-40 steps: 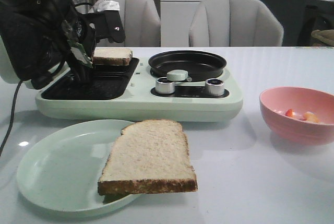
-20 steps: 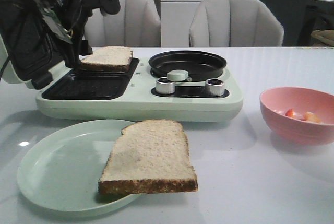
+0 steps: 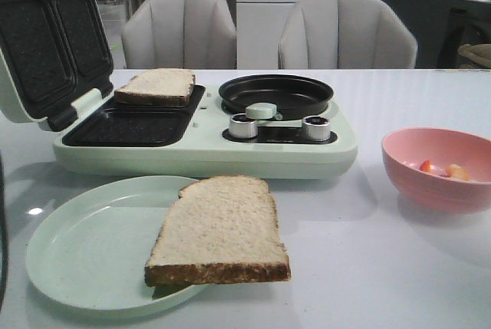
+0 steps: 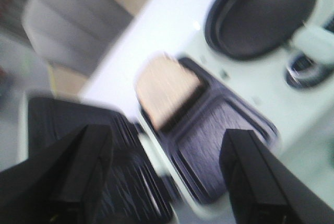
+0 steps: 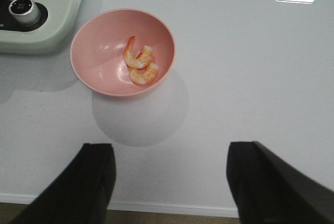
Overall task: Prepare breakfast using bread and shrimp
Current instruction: 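Open the left gripper and withdraw it upward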
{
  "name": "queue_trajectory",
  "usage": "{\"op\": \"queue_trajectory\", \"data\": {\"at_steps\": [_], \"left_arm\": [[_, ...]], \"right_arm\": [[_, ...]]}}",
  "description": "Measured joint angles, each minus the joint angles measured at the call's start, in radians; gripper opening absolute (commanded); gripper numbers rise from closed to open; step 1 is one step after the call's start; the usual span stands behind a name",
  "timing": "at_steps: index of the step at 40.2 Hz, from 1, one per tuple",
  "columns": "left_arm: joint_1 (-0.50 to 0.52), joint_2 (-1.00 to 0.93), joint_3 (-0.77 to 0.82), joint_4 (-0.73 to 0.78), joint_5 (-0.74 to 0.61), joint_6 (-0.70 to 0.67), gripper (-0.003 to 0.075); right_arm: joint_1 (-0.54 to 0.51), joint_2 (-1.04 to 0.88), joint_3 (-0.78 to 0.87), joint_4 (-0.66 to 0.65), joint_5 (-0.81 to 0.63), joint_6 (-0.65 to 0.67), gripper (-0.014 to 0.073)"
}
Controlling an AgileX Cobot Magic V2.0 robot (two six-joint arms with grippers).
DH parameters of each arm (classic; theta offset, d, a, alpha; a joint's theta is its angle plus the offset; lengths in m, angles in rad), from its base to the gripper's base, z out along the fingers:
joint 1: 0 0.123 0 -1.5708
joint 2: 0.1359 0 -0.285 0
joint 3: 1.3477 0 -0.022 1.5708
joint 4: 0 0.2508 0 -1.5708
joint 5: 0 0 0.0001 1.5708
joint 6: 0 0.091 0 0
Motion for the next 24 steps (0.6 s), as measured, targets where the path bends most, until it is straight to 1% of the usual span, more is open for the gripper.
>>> {"op": "queue_trajectory", "data": {"at_steps": [3, 5, 9, 11, 20, 24], "left_arm": [[-0.013, -0.065, 0.002, -0.233, 0.113, 0.093, 0.0496], [-0.015, -0.111, 0.002, -0.343, 0.170, 0.137, 0.0496], [-0.015, -0.223, 0.012, -0.582, 0.221, 0.223, 0.0496], [-0.015, -0.288, 0.023, -0.664, 0.229, 0.255, 0.0496], [-0.015, -0.584, 0.126, -0.871, 0.204, 0.280, 0.0496], [-0.015, -0.664, 0.204, -0.953, 0.174, 0.280, 0.0496]], "right_arm": [[0.000, 0.000, 0.000, 0.000, 0.000, 0.000, 0.0557], [0.000, 0.000, 0.000, 0.000, 0.000, 0.000, 0.0557], [0.000, 0.000, 0.000, 0.000, 0.000, 0.000, 0.0557], [0.000, 0.000, 0.000, 0.000, 0.000, 0.000, 0.0557], [0.000, 0.000, 0.000, 0.004, 0.000, 0.000, 0.0557], [0.000, 0.000, 0.000, 0.008, -0.012, 0.000, 0.0557]]}}
